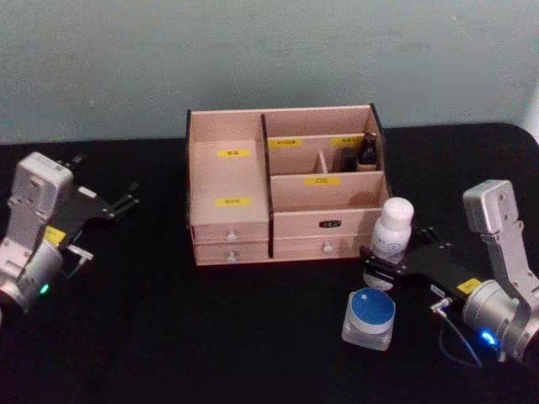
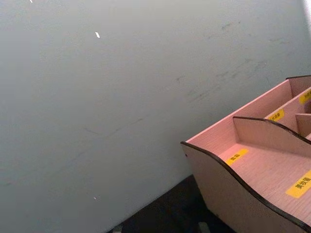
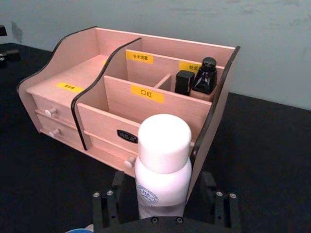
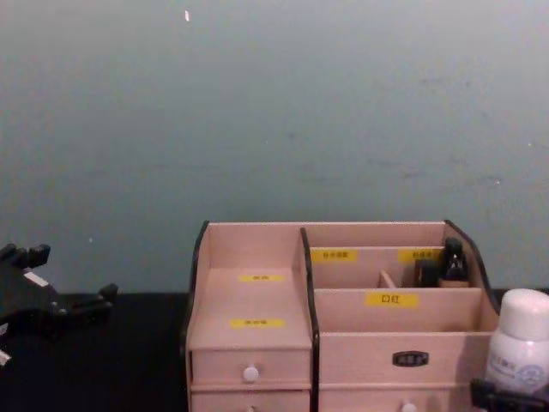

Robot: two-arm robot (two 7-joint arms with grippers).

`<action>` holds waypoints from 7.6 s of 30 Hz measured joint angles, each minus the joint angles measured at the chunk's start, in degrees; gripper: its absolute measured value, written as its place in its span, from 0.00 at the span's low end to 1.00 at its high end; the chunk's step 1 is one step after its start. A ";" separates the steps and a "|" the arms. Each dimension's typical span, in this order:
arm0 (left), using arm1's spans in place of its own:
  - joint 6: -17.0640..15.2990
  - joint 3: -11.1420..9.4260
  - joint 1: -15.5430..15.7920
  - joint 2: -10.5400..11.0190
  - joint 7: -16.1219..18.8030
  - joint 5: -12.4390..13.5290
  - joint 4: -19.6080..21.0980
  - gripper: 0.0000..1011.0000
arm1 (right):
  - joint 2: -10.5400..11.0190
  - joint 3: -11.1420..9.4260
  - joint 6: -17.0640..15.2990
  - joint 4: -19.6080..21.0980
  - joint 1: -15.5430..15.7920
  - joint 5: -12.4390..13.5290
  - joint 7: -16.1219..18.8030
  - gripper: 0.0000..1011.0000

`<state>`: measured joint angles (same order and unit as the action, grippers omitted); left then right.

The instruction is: Pick up the facial cleanser and watermelon frost from the table and place them into the tiered storage box.

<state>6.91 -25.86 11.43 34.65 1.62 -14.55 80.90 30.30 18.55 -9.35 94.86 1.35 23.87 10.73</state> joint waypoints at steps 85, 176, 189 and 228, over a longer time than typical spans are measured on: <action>0.00 0.00 0.00 0.00 0.00 0.00 0.00 0.99 | -2.94 1.67 -7.41 -1.40 -20.30 1.47 10.66 0.59; 0.00 0.00 0.00 0.00 0.00 0.00 0.00 0.99 | -13.58 9.00 -2.84 -28.19 -32.46 -5.21 13.83 0.59; 0.00 0.00 0.00 0.00 0.00 0.00 0.00 0.99 | -13.54 9.00 -2.85 -28.13 -32.50 -5.09 13.92 0.93; 0.00 0.00 0.00 0.00 0.00 0.00 0.00 0.99 | 1.60 4.31 -7.24 -0.04 -16.49 0.62 17.33 0.99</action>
<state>6.91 -25.86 11.43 34.64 1.62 -14.55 80.90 31.90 22.85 -16.59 94.82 -15.14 24.49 28.05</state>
